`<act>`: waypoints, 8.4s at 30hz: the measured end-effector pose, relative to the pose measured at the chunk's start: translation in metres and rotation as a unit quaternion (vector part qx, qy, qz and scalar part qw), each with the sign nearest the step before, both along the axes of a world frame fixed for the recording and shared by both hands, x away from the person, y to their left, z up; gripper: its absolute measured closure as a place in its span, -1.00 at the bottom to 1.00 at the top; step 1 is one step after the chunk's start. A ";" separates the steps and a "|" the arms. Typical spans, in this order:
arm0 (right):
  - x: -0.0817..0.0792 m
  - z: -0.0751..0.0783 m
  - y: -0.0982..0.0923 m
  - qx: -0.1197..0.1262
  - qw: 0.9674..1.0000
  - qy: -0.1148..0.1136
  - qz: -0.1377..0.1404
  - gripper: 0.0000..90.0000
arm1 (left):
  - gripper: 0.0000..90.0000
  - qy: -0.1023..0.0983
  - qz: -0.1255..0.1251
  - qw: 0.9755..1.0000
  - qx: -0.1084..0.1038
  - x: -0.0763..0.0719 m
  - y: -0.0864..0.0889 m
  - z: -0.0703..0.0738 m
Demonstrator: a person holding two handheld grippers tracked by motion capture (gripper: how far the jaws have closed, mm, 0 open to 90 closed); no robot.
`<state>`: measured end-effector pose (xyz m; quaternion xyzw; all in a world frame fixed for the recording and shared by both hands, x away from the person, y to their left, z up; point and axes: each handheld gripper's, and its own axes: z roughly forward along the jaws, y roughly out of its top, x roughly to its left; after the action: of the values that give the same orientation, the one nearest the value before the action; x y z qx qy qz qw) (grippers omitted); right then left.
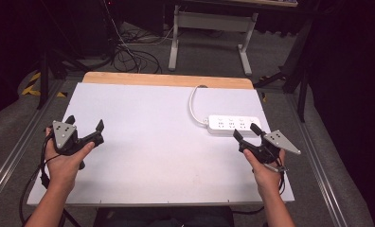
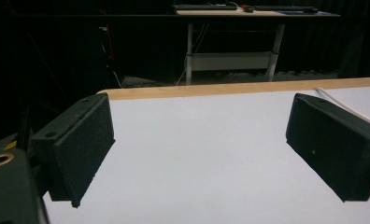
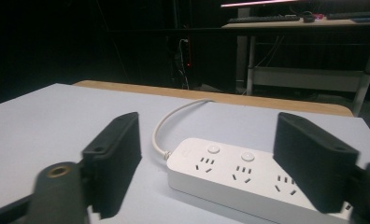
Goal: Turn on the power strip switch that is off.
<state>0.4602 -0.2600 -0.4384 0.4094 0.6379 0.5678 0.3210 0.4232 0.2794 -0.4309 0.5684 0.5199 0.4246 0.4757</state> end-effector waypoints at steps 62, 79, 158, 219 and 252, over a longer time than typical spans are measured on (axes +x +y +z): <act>0.090 0.016 -0.015 -0.041 0.972 0.215 -0.080 1.00 | -0.80 0.006 0.006 1.000 0.010 -0.001 0.002 -0.002; 0.127 0.000 -0.015 -0.065 0.956 0.272 -0.093 1.00 | -0.79 0.008 0.009 1.000 0.013 -0.001 0.003 -0.004; 0.141 -0.018 -0.008 -0.093 0.949 0.283 -0.102 1.00 | -0.78 0.008 0.011 1.000 0.014 -0.007 0.005 -0.003; 0.126 -0.003 -0.004 -0.091 0.962 0.241 -0.090 1.00 | -0.78 0.006 0.004 1.000 0.012 -0.007 0.001 -0.002; 0.035 0.037 0.008 -0.024 0.996 0.087 -0.007 0.91 | -0.78 0.003 0.004 1.000 0.005 -0.007 0.003 -0.001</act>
<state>0.4952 -0.2524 -0.4016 0.4539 0.6740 0.5120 0.2785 0.4158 0.2825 -0.4320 0.5698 0.5215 0.4279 0.4693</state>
